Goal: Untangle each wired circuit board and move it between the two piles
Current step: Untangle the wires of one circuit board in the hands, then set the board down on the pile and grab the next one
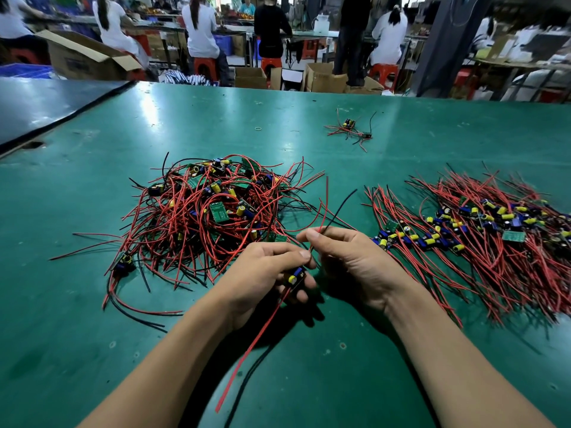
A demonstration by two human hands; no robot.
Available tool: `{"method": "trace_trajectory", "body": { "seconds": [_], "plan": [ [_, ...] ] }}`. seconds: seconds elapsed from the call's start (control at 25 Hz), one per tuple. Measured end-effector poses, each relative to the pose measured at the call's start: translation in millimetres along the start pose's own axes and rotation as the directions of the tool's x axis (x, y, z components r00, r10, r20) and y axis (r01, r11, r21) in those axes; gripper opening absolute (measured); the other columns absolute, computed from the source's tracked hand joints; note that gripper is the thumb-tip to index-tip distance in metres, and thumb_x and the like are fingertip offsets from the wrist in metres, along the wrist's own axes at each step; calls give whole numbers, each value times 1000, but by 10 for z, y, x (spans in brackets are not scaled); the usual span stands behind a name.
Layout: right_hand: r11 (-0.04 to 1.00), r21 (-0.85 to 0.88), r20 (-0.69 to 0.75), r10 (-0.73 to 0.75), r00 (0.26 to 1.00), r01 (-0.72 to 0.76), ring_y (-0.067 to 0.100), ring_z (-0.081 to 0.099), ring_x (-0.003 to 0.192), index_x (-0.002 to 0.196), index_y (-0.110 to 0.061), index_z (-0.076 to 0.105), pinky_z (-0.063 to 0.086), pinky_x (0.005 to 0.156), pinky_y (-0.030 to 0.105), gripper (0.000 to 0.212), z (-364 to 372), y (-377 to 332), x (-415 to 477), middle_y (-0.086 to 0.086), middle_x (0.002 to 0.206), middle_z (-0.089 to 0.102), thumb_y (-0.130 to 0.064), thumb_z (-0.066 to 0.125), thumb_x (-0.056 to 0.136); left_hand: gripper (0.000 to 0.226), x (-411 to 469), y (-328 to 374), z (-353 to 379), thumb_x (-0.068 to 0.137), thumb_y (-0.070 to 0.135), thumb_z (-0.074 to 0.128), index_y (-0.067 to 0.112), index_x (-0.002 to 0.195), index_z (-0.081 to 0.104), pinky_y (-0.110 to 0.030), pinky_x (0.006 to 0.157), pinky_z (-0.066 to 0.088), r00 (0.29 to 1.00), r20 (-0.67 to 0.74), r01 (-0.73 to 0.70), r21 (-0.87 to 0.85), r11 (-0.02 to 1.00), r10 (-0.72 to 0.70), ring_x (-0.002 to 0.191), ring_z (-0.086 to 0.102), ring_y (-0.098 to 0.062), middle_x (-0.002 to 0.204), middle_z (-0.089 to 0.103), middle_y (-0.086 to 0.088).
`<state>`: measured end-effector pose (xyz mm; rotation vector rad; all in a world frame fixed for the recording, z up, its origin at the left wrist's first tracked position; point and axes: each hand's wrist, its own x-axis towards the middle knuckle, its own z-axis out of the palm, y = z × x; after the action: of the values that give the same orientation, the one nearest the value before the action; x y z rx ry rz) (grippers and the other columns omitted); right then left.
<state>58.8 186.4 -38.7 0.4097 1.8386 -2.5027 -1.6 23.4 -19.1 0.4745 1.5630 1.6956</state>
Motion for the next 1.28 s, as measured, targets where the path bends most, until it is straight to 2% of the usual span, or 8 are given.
{"method": "trace_trajectory", "body": {
  "seconds": [0.12, 0.2, 0.4, 0.6, 0.8, 0.92, 1.08, 1.28],
  "plan": [
    [999, -3, -88, -54, 995, 54, 11, 15, 45, 81, -17, 77, 7, 48, 29, 32, 18, -28, 9, 0, 55, 23, -47, 83, 69, 18, -8, 15, -23, 92, 15, 59, 6, 79, 67, -27, 54, 42, 999, 32, 3, 8, 1000, -3, 48, 57, -21, 63, 65, -14],
    [995, -12, -182, -103, 978, 103, 8, 15, 41, 75, -18, 76, 8, 42, 24, 33, 26, -54, 22, -2, 55, 22, -49, 80, 68, 18, -4, 12, -22, 92, 14, 59, 4, 79, 66, -28, 55, 40, 999, 42, 2, 14, 1000, -3, 48, 56, -21, 63, 65, -15],
    [982, 154, -404, -40, 914, 111, 3, 18, 37, 71, -12, 70, 14, 33, 16, 38, -19, -117, 58, -4, 59, 34, -41, 63, 94, 17, -1, -8, -1, 91, 15, 62, 5, 79, 68, -25, 54, 42, 996, 89, 4, 75, 997, -10, 48, 56, -20, 65, 66, -15],
    [916, 400, -284, 102, 953, 21, 3, 21, 31, 54, -12, 62, 14, 34, 16, 49, -68, -228, 29, -3, 54, 41, -36, 58, 97, 17, 10, -17, -8, 91, 17, 63, 7, 79, 70, -25, 54, 45, 993, 118, -14, 130, 991, -2, 51, 58, -21, 67, 68, -15],
    [843, 537, -103, 101, 989, -30, 5, 23, 28, 55, -11, 56, 14, 35, 18, 30, -104, -258, -4, -2, 55, 49, -25, 62, 81, 16, 12, -23, -13, 92, 15, 62, 5, 81, 69, -24, 54, 47, 991, 133, -17, 137, 990, -1, 51, 58, -21, 67, 68, -15],
    [933, 358, -233, 58, 971, 30, 2, 23, 32, 69, -8, 68, 15, 33, 15, 38, -86, -209, 19, -4, 58, 46, -45, 67, 81, 16, 33, -42, 9, 94, 14, 60, 4, 83, 67, -23, 50, 48, 999, 51, -24, 100, 995, 19, 50, 60, -21, 70, 68, -16],
    [995, 51, -371, -65, 926, 91, 3, 26, 39, 103, -7, 73, 18, 37, 17, 78, -51, -133, 41, -7, 62, 46, -72, 70, 61, 36, 106, -61, 32, 100, 32, 49, 1, 99, 67, -27, 58, 58, 994, -105, -44, -49, 998, 39, 64, 69, -23, 86, 74, -17],
    [983, -157, -300, -143, 943, 99, 9, 29, 41, 73, -19, 69, 23, 42, 17, 49, 13, -68, -14, -3, 58, 38, -66, 79, 63, 62, 173, -62, 7, 101, 53, 28, 4, 111, 64, -32, 68, 59, 995, -95, 6, -176, 984, -23, 83, 72, -27, 100, 74, -16]
  ]
}}
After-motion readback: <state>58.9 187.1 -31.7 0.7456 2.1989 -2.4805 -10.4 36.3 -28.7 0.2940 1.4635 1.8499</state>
